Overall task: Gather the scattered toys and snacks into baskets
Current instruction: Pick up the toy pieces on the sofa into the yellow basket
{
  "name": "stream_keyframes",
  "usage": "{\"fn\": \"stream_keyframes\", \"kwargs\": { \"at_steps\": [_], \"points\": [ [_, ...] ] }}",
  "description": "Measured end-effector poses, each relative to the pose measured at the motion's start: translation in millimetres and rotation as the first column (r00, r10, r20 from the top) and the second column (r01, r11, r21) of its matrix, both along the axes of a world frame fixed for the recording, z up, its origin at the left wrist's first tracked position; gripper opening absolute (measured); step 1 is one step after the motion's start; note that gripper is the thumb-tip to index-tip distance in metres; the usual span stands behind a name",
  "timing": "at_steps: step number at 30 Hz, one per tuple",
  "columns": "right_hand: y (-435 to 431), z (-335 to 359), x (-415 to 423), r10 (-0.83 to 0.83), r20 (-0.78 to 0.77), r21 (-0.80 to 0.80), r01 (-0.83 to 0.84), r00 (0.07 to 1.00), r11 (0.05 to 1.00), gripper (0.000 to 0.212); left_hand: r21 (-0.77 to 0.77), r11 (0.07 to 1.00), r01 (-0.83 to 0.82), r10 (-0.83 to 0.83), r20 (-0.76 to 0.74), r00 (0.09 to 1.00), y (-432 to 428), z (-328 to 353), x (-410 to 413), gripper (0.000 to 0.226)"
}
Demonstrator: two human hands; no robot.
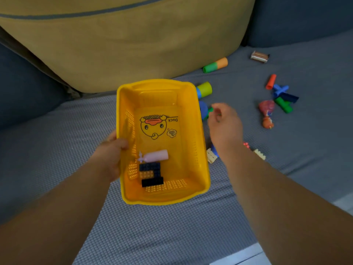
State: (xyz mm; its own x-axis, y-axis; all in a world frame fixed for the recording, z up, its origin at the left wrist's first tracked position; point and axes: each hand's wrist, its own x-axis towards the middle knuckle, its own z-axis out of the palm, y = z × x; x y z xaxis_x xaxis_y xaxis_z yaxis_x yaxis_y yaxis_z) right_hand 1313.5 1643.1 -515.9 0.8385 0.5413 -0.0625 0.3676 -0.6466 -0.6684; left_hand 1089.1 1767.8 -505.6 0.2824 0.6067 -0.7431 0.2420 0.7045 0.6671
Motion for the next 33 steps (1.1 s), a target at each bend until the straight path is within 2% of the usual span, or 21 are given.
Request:
{"fn": "stream_keyframes", "kwargs": {
  "at_steps": [2, 4, 7, 9, 13, 16, 19, 21, 24, 26, 29, 33],
  "points": [
    [-24, -23, 15, -0.098, -0.114, -0.144, 0.081, 0.989, 0.986, 0.034, -0.001, 1.000, 0.006, -0.006, -0.013, 1.000, -1, -4, 3, 0.041],
    [-41, -46, 18, -0.101, -0.195, -0.315, 0.036, 0.975, 0.948, 0.042, 0.001, 1.000, 0.001, -0.001, -0.028, 1.000, 0, -7, 4, 0.041],
    [-50, -68, 12, -0.032, -0.214, -0.513, -0.085, 0.976, 0.854, 0.059, 0.013, 1.000, -0.011, 0.012, -0.051, 0.999, 1, -12, 6, 0.040],
    [-49, -74, 9, -0.020, -0.213, -0.559, -0.105, 0.977, 0.823, 0.063, 0.024, 1.000, -0.009, 0.010, -0.064, 0.998, 2, -15, 6, 0.039],
    [-45, -77, 8, -0.065, -0.174, -0.496, -0.031, 0.983, 0.868, 0.059, 0.039, 0.999, 0.020, -0.017, -0.083, 0.996, 4, -18, 8, 0.029],
    [-38, -59, 10, -0.199, -0.099, -0.216, 0.174, 0.975, 0.961, 0.063, 0.073, 0.994, 0.086, -0.080, -0.082, 0.993, 4, -17, 10, 0.021],
    [-16, -27, 13, -0.262, -0.029, 0.042, 0.263, 0.965, 0.964, 0.071, 0.113, 0.989, 0.090, -0.080, -0.094, 0.992, 2, -14, 13, 0.017],
    [3, -6, 7, -0.224, -0.032, 0.158, 0.226, 0.974, 0.961, 0.074, 0.135, 0.986, 0.100, -0.085, -0.111, 0.990, 0, -11, 17, 0.015],
    [32, 13, -19, -0.050, 0.008, 0.258, 0.046, 0.999, 0.965, 0.071, 0.138, 0.984, 0.110, -0.088, -0.154, 0.984, 1, -9, 18, 0.024],
    [45, 9, -45, 0.113, 0.031, 0.243, -0.117, 0.993, 0.963, 0.067, 0.129, 0.987, 0.100, -0.078, -0.160, 0.984, 3, -9, 18, 0.026],
    [53, -18, -77, 0.324, 0.030, 0.067, -0.325, 0.946, 0.943, 0.059, 0.126, 0.987, 0.104, -0.083, -0.160, 0.984, 4, -7, 18, 0.025],
    [52, -48, -93, 0.396, -0.111, -0.133, -0.408, 0.912, 0.903, 0.053, 0.139, 0.981, 0.138, -0.116, -0.157, 0.981, 2, -5, 18, 0.024]
  ]
}}
